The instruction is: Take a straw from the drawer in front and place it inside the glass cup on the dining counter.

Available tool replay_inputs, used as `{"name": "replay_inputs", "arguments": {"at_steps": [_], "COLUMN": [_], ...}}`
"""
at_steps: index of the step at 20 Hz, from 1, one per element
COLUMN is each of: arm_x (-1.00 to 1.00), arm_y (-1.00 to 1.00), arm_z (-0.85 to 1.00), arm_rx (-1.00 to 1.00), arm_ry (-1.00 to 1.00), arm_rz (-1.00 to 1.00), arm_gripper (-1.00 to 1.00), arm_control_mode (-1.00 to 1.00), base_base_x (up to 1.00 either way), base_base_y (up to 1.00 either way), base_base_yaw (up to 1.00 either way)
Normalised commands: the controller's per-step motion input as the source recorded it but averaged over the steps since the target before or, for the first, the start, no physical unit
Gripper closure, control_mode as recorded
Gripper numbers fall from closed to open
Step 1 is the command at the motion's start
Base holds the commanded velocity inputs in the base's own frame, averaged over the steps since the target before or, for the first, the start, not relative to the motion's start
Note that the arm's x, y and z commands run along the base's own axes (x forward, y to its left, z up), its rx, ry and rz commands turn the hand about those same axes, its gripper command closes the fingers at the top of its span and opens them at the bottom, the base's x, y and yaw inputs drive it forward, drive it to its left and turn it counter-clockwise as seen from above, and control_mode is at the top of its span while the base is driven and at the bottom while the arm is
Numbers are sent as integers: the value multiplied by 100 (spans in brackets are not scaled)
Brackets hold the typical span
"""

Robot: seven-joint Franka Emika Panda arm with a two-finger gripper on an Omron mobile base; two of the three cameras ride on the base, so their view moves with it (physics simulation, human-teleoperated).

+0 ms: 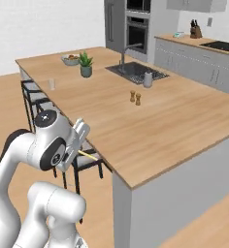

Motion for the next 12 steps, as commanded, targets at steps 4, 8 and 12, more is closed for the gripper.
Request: {"name": "replay_inputs", "arguments": {"at_steps": [4, 8, 12], "arm_x": [0, 0, 0], "arm_y": [0, 0, 0], "arm_z": [0, 0, 0], "arm_rx": [0, 0, 0], "arm_ry": [0, 0, 0], "arm_rz": [0, 0, 0], "arm_gripper": [100, 100, 100], "arm_control_mode": [100, 100, 100], "base_base_x": [78, 69, 43], "base_base_y": [100, 100, 100], "base_base_yaw": [-40, -39, -36]}}
